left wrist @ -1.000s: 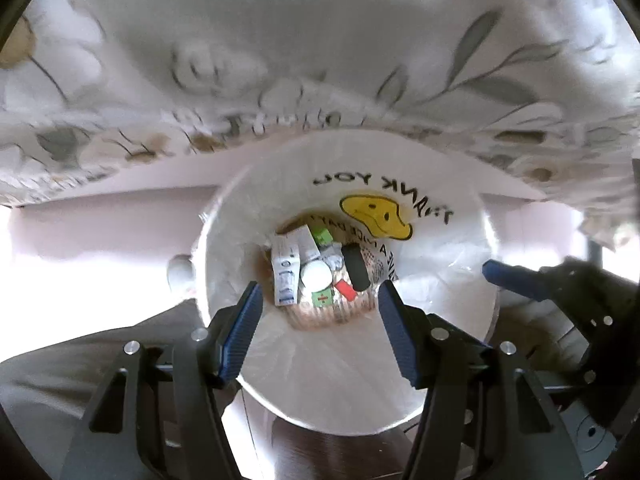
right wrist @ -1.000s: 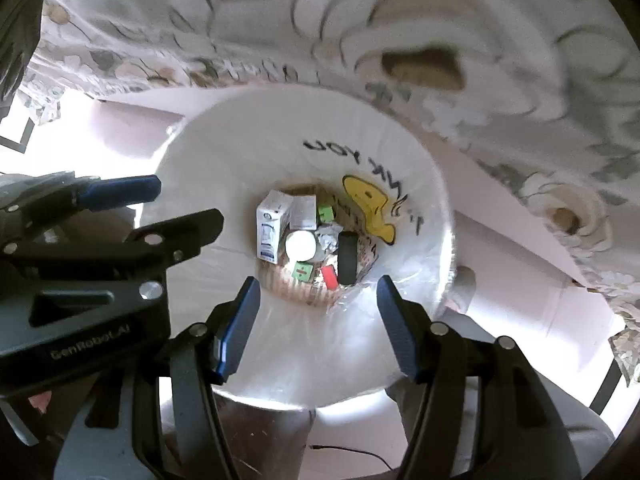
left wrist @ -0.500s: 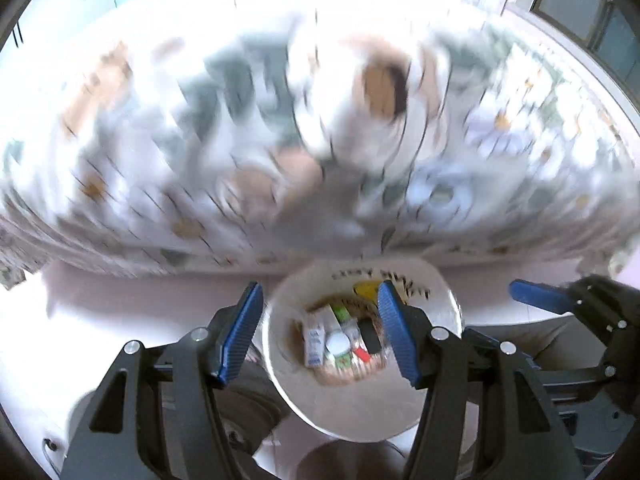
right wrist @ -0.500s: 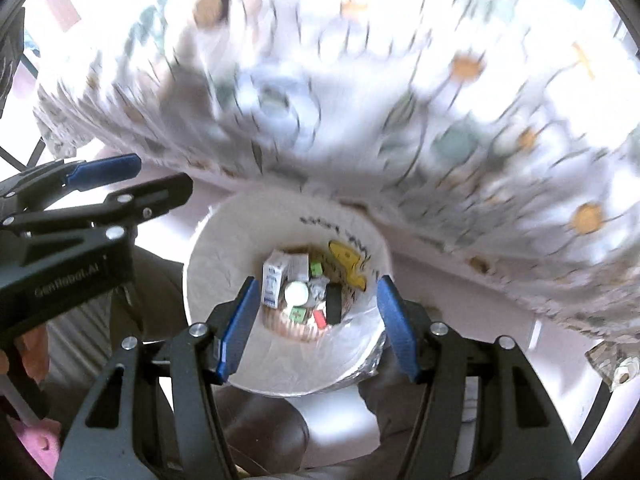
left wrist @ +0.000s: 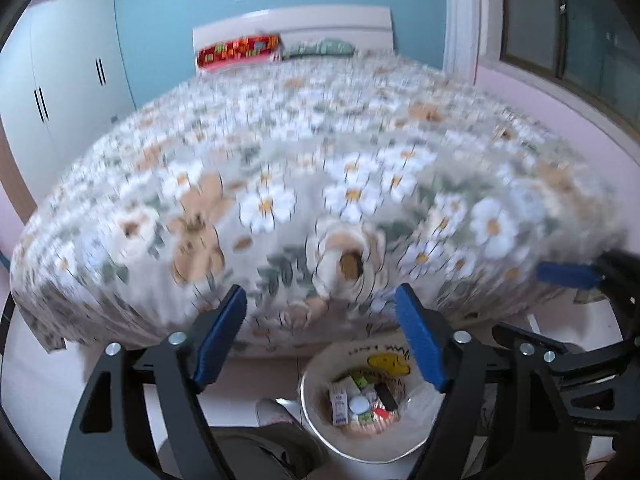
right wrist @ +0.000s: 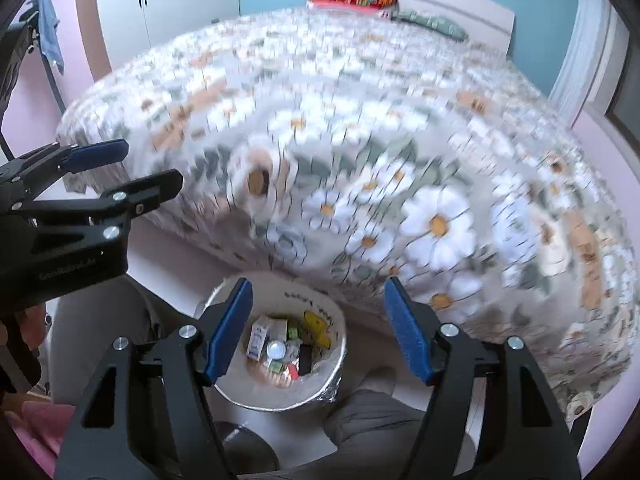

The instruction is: Collect trash

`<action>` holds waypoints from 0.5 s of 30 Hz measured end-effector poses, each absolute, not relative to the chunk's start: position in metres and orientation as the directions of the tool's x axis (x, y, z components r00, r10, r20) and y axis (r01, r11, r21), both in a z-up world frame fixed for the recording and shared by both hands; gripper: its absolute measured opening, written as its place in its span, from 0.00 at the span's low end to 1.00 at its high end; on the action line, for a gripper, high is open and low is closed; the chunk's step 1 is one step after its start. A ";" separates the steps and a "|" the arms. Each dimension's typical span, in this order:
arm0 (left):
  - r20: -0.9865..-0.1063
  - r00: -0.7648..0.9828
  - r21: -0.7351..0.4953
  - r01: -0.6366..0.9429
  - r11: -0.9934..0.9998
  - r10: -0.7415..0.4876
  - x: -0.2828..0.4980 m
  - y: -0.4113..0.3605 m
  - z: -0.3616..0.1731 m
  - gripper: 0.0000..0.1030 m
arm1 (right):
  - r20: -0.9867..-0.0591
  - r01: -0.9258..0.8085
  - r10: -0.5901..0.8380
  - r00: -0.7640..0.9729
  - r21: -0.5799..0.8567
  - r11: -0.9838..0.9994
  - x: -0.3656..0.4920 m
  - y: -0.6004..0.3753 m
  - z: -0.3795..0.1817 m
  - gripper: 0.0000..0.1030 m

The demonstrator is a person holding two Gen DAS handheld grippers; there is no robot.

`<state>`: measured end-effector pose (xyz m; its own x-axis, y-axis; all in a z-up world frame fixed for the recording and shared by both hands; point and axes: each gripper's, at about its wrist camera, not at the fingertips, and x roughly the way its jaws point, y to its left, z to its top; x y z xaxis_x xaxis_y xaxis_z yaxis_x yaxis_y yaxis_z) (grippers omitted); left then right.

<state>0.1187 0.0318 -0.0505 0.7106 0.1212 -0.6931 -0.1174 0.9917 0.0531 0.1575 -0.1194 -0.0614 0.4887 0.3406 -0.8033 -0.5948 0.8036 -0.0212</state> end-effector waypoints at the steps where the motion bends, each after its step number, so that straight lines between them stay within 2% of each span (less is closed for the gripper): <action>1: -0.685 0.718 0.055 -0.112 0.992 0.119 0.115 0.030 -0.042 0.83 | -0.792 -0.593 0.344 0.504 -0.027 0.805 0.154 -0.123 -0.049 0.73; 5: -0.656 0.746 0.074 -0.086 0.994 0.114 0.095 0.019 -0.011 0.88 | -0.742 -0.595 0.371 0.558 -0.046 0.803 0.135 -0.132 -0.016 0.80; 9: -0.626 0.772 0.085 -0.070 0.994 0.108 0.072 0.011 0.013 0.93 | -0.721 -0.593 0.380 0.579 -0.053 0.803 0.115 -0.140 0.002 0.82; 15: -0.638 0.758 0.148 -0.054 0.988 0.137 0.042 -0.003 0.027 0.95 | -0.671 -0.575 0.384 0.634 -0.078 0.814 0.069 -0.153 0.031 0.86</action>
<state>0.0418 -0.0029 0.0266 0.7578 0.1369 -0.6380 -0.0542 0.9876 0.1476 0.0687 -0.1533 0.0313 0.6341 0.3839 -0.6712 -0.5755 0.8141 -0.0780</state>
